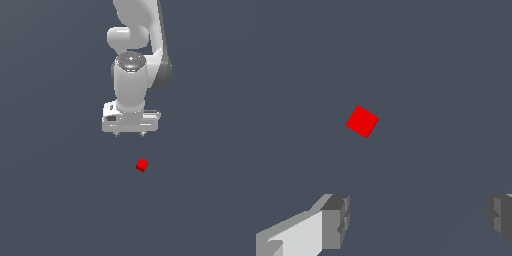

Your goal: Pick up the red cube and move it to a goal position.

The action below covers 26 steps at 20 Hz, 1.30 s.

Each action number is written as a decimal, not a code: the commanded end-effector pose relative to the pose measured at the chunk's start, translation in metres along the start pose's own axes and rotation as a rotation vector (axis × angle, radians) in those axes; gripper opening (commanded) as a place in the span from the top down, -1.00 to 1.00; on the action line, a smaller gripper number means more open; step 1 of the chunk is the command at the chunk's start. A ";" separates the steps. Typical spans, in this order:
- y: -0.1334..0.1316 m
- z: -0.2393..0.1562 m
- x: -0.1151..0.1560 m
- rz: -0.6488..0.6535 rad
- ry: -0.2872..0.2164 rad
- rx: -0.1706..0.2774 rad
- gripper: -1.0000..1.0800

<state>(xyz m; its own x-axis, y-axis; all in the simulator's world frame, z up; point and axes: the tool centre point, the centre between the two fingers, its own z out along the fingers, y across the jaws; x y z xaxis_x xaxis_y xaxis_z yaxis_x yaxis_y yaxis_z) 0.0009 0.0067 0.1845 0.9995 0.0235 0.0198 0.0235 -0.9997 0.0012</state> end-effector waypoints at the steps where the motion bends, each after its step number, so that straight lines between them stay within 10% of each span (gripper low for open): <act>1: 0.000 0.000 0.000 0.000 0.000 0.000 -0.92; 26: -0.041 0.107 0.031 0.345 -0.012 -0.005 -0.92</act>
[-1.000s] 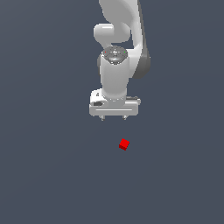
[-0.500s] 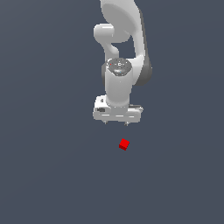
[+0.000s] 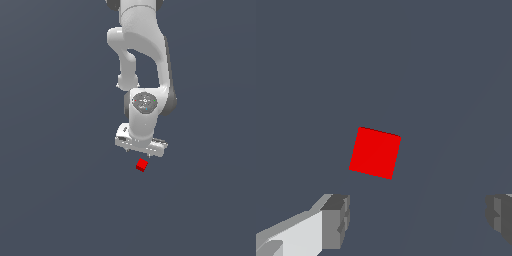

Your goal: Pick up the red cube and move it to a goal position.

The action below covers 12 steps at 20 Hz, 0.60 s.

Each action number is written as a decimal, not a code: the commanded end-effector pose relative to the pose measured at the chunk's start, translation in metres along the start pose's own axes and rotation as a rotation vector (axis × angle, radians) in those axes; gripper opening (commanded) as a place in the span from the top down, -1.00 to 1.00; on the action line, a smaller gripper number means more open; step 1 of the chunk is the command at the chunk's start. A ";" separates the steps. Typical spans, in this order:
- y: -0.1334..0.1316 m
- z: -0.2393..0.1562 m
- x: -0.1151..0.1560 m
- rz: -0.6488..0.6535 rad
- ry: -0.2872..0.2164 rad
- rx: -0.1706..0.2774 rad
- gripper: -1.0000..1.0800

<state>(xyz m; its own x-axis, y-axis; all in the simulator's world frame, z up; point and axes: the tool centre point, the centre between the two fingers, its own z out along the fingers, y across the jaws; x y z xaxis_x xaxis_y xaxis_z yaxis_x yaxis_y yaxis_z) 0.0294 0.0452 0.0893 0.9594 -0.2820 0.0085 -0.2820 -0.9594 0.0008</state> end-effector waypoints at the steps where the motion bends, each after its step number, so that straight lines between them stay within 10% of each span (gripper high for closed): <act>1: -0.007 0.017 0.004 0.057 -0.001 -0.001 -0.92; 12: -0.026 0.064 0.020 0.212 -0.008 -0.001 -0.92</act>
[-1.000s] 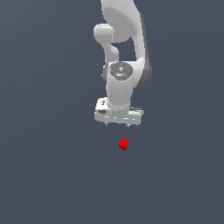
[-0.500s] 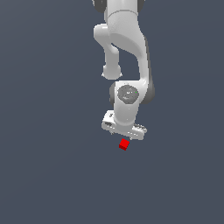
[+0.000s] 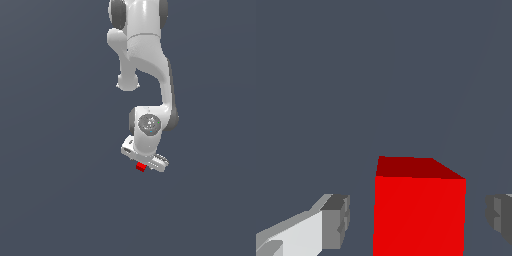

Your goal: Pick up the red cube and move it to a goal position.

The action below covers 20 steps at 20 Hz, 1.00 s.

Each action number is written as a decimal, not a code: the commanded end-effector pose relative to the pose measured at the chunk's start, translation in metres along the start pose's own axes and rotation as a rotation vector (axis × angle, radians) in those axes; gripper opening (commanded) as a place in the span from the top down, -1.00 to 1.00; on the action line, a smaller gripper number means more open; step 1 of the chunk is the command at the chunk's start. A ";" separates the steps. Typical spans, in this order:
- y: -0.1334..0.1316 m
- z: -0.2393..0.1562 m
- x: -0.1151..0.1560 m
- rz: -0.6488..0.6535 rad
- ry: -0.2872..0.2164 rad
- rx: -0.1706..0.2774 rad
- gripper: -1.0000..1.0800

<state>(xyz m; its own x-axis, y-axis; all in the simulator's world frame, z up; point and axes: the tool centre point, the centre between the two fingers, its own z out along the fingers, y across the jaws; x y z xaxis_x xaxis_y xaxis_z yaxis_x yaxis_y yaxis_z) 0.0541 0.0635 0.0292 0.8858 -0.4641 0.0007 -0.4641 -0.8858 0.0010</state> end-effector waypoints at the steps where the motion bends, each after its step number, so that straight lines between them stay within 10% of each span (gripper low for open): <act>1: -0.003 0.006 0.002 0.022 0.000 0.001 -0.92; 6: -0.004 0.009 0.004 0.035 -0.001 0.001 -0.92; 7: -0.004 0.009 0.004 0.035 -0.001 0.001 1.00; 20: -0.004 0.006 0.005 0.034 -0.001 0.001 1.00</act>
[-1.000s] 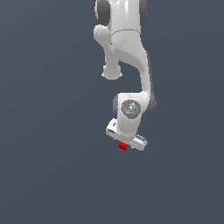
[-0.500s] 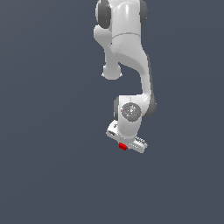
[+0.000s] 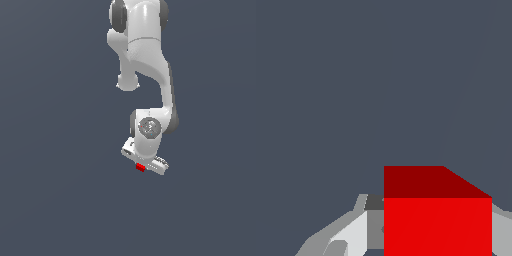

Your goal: Pick up the red cube and move it to a goal position.

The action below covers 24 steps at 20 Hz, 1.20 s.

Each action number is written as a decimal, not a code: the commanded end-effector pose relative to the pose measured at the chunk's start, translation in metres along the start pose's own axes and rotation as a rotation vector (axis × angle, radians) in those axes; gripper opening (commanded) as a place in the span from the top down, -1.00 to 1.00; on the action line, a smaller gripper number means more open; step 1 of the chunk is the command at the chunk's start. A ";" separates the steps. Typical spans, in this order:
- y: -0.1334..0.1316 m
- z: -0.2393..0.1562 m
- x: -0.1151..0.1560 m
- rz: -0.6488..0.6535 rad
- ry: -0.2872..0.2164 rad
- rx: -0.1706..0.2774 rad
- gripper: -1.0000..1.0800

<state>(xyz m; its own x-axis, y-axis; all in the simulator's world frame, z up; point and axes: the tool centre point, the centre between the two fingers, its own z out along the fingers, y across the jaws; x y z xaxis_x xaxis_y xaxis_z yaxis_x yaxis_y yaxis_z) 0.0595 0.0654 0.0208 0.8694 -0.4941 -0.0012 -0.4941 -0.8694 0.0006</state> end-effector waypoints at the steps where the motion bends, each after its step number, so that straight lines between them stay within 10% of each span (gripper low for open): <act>1: 0.001 -0.004 0.001 0.000 0.001 0.001 1.00; 24: 0.054 -0.191 0.053 0.001 0.001 0.001 1.00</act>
<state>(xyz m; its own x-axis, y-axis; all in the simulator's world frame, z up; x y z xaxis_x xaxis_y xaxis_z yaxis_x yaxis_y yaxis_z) 0.0778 -0.0032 0.2006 0.8685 -0.4957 0.0010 -0.4957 -0.8685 -0.0007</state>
